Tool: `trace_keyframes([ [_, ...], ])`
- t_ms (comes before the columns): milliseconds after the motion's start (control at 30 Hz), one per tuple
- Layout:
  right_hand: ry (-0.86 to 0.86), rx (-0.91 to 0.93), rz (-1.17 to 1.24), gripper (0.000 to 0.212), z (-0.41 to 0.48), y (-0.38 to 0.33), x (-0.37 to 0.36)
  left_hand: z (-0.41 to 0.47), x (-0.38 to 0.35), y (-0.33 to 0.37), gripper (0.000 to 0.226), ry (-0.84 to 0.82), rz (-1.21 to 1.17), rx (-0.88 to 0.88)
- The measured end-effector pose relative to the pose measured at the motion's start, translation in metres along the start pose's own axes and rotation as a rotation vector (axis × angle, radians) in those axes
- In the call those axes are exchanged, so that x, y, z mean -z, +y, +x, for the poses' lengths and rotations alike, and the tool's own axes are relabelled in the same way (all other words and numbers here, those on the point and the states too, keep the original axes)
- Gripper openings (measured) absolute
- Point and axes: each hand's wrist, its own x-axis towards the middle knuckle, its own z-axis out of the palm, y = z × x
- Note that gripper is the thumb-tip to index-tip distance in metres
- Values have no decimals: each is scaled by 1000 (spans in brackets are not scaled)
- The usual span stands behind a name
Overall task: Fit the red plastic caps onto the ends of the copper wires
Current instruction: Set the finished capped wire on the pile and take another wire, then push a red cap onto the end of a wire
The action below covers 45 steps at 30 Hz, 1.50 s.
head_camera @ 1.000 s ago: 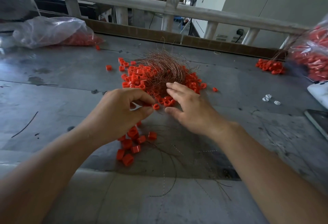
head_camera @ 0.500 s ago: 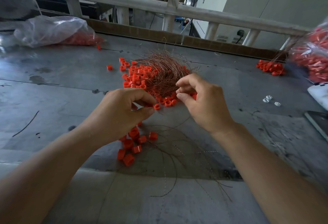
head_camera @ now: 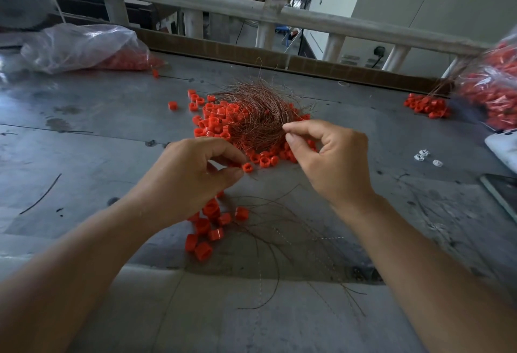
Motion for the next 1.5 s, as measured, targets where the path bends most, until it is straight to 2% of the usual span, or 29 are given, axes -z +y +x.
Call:
trace_keyframes([
  [133,81,-66,201,12,4,-1,7,1,1,-1,33,41,-56,10],
  [200,133,-21,277,16,8,-3,13,2,3,-2,36,62,-148,42],
  [367,201,185,220,15,12,-11,25,3,5,2,43,105,-285,89],
  [500,211,322,104,18,12,-18,29,2,7,9,28,105,-388,96],
  [600,163,318,129,16,10,-22,29,1,8,11,26,97,-443,98],
  [733,-2,299,86,5,7,-26,24,1,8,12,29,78,-480,89],
  [933,-184,190,52,11,1,-28,13,1,9,14,30,68,-498,84],
  [1267,-293,108,164,15,-4,-33,7,-1,9,17,30,17,-509,51],
  [1400,-322,-4,249,35,-3,-35,10,-1,10,17,31,22,-505,50],
  [1500,-305,-20,260,38,-3,-36,10,-1,10,17,30,22,-497,48],
])
